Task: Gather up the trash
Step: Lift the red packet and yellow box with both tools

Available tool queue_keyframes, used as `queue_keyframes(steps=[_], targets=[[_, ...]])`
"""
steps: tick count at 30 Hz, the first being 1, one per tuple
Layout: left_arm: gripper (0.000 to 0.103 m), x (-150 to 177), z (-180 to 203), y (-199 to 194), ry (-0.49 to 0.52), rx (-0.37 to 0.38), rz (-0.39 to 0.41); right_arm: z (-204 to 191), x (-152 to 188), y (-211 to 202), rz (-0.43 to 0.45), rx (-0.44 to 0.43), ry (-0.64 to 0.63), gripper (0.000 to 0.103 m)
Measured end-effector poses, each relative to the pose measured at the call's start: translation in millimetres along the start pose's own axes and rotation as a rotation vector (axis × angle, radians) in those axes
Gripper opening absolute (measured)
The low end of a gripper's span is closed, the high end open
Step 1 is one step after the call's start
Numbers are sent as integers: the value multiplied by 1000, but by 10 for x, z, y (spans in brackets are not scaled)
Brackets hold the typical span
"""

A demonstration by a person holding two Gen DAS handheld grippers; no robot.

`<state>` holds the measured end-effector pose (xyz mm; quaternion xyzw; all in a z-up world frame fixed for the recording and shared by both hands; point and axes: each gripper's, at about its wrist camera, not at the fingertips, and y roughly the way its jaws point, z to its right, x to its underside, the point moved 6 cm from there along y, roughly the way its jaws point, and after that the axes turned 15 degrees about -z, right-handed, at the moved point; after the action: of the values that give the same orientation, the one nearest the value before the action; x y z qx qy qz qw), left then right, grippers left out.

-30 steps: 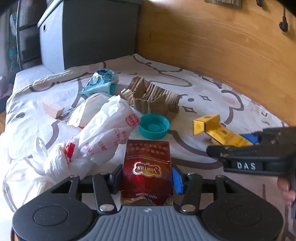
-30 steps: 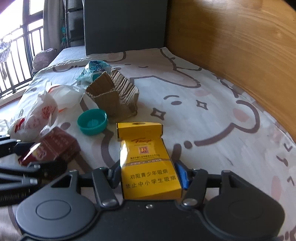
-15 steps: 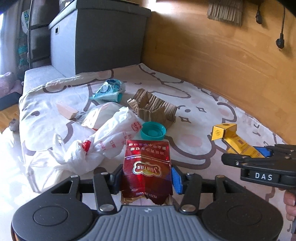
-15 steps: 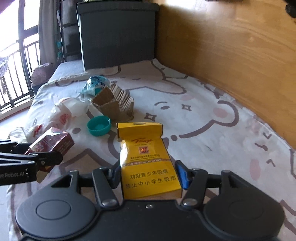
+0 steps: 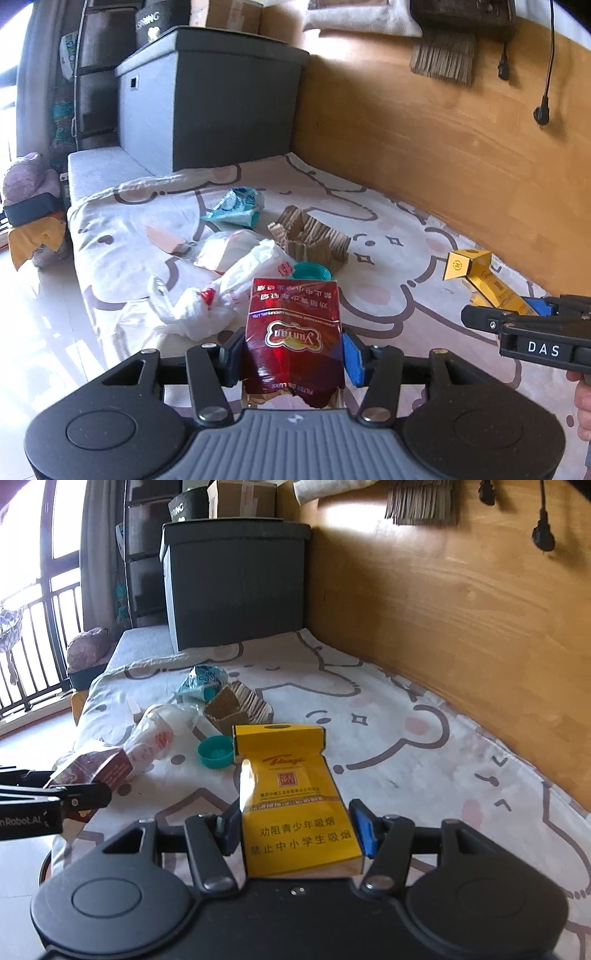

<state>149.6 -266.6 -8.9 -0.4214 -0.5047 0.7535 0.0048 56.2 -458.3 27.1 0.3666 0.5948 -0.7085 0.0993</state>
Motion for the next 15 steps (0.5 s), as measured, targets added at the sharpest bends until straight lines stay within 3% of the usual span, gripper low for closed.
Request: queue_keyframes(steps=[15], targets=[[53,196,-514,-513,-82,-23,56,-497,28,-274,39,-24,-30,60]])
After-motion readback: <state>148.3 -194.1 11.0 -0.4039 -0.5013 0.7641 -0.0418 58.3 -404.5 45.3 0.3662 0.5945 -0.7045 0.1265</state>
